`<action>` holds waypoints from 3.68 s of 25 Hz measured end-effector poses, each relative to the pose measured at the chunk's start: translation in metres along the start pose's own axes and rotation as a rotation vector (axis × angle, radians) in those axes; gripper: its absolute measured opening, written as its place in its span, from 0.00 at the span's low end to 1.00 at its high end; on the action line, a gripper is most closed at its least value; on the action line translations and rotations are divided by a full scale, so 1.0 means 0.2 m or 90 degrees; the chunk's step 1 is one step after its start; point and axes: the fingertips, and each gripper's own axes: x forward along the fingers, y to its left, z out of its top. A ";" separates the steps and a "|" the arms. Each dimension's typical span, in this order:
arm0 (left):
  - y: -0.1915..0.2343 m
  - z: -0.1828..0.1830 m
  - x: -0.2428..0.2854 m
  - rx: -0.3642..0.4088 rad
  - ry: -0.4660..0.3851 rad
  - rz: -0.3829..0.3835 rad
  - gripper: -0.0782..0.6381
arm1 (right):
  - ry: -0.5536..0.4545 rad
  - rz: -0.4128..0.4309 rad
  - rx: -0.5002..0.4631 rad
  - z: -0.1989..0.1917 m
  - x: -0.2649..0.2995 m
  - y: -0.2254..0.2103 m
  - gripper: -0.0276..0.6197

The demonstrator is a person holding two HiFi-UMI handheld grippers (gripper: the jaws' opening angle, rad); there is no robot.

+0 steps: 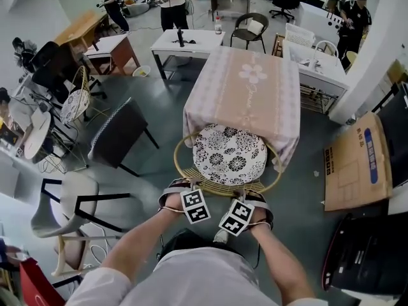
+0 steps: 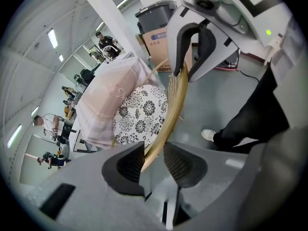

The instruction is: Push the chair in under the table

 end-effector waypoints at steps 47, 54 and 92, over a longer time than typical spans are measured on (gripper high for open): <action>0.23 0.23 -0.08 -0.109 -0.108 0.039 0.29 | -0.109 -0.010 0.219 0.02 -0.04 -0.32 0.18; 0.25 0.27 -0.26 -0.214 -0.202 0.031 0.20 | -0.155 -0.033 0.332 0.12 -0.19 -0.35 0.14; 0.00 0.33 -0.89 -0.445 -0.478 -0.070 0.12 | -0.360 -0.150 0.644 0.41 -0.78 -0.05 0.05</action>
